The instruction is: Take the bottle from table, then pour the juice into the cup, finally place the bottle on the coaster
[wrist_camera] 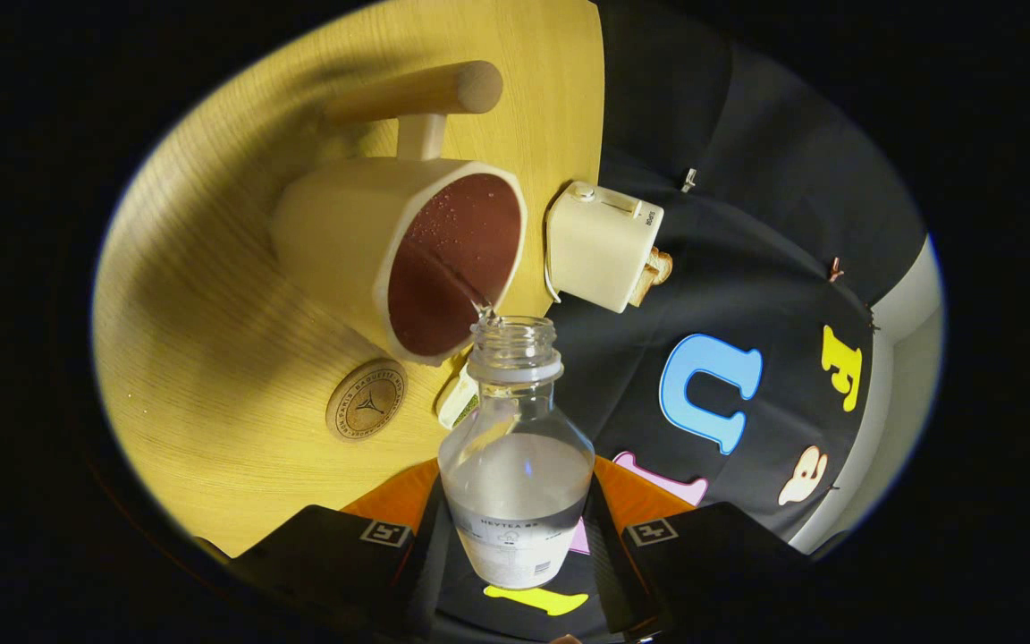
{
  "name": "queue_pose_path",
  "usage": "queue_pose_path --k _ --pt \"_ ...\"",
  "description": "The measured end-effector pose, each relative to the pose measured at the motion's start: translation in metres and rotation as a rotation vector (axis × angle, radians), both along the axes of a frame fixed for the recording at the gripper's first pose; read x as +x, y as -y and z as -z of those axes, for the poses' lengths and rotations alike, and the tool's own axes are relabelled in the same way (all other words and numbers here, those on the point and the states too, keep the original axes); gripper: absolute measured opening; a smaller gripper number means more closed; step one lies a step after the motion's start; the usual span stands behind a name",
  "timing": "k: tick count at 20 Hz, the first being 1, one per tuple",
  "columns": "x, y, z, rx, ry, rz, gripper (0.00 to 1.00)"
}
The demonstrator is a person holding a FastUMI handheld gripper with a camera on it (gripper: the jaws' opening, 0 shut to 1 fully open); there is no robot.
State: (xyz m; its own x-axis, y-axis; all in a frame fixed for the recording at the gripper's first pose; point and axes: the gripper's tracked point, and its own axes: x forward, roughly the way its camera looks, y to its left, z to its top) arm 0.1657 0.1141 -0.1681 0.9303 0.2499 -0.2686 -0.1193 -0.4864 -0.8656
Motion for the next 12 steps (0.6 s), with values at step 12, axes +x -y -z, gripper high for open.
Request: queue_pose_path --k 12 --pt "0.001 -0.003 -0.011 -0.083 0.024 -0.035 0.72"
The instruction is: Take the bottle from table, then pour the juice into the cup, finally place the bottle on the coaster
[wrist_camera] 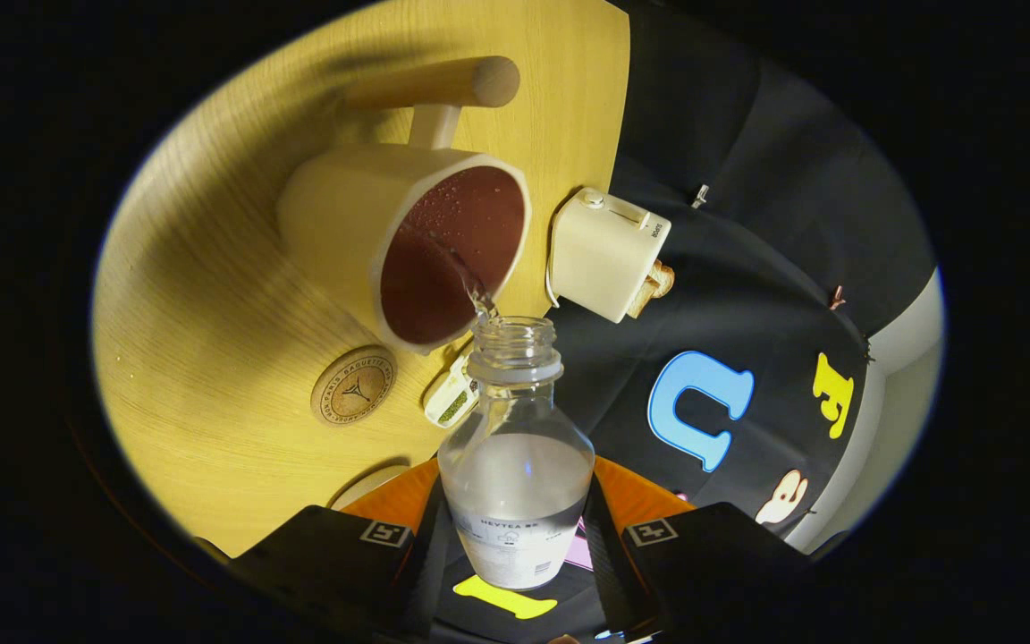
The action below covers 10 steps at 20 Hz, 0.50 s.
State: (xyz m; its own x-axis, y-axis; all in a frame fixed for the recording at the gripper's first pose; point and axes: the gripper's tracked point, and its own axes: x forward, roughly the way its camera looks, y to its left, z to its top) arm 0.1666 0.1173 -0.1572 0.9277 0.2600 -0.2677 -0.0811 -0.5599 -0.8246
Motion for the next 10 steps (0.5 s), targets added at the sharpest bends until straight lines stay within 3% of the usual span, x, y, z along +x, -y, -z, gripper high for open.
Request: queue_pose_path --k 10 --pt "-0.0002 -0.0092 -0.0102 -0.067 0.018 -0.045 0.72"
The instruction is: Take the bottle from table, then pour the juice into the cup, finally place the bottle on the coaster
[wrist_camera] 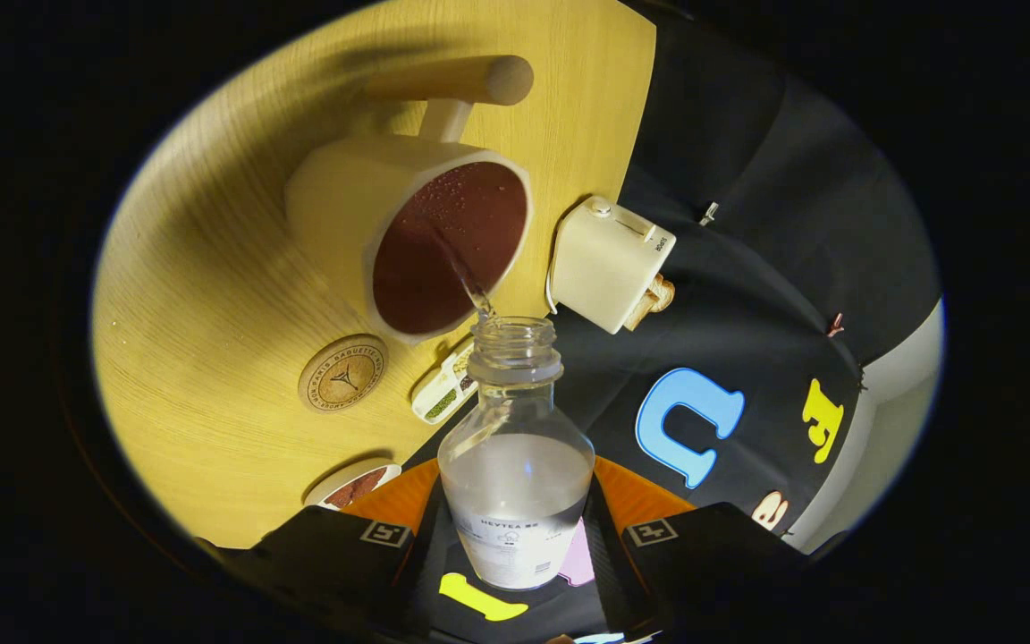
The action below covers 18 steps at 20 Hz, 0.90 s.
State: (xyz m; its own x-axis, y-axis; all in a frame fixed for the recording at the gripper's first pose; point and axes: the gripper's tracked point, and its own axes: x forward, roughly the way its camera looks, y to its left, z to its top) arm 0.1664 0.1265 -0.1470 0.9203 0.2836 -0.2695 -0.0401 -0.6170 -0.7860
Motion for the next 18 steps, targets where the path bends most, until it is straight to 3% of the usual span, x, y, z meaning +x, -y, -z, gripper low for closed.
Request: queue_pose_path --k 18 --pt "-0.005 -0.012 -0.001 -0.126 0.01 -0.072 0.72"
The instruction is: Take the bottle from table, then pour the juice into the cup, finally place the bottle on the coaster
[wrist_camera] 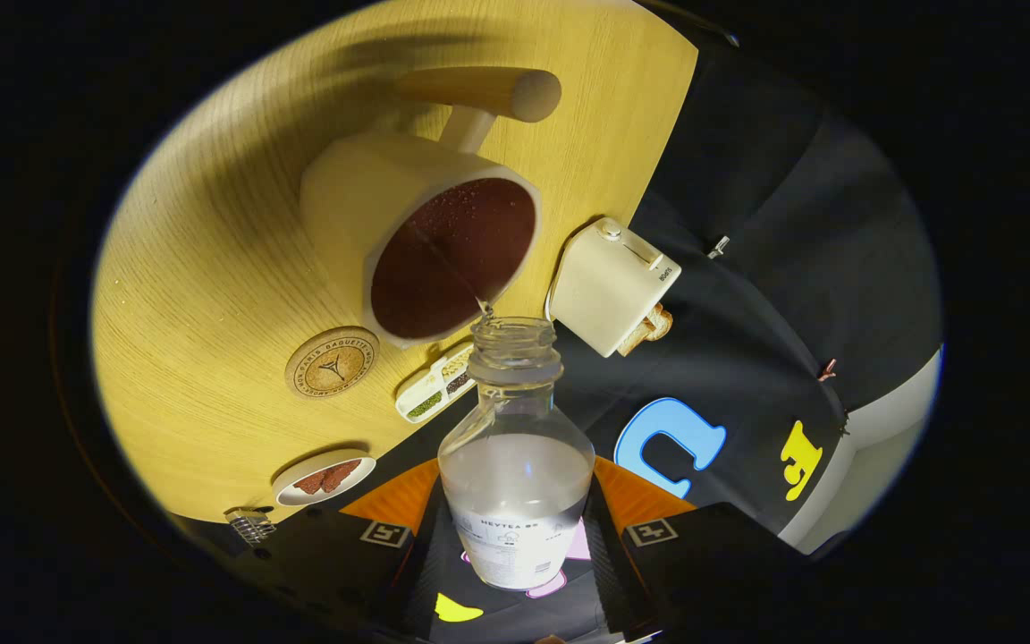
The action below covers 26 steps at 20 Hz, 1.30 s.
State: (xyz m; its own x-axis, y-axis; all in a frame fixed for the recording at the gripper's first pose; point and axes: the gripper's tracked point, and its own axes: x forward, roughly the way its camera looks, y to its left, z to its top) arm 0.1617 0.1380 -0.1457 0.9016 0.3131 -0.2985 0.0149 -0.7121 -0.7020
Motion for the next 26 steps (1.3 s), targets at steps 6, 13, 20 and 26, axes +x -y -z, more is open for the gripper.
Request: queue_pose_path --k 6,13,20,26 --pt "0.0001 -0.0037 0.0016 -0.049 -0.01 -0.012 0.72" --pt "0.0006 -0.0033 0.0009 -0.075 -0.011 -0.004 0.72" --pt "-0.0006 -0.0011 0.0031 -0.075 -0.02 0.012 0.72" --pt "0.0015 -0.001 0.0043 -0.045 -0.042 0.018 0.72"
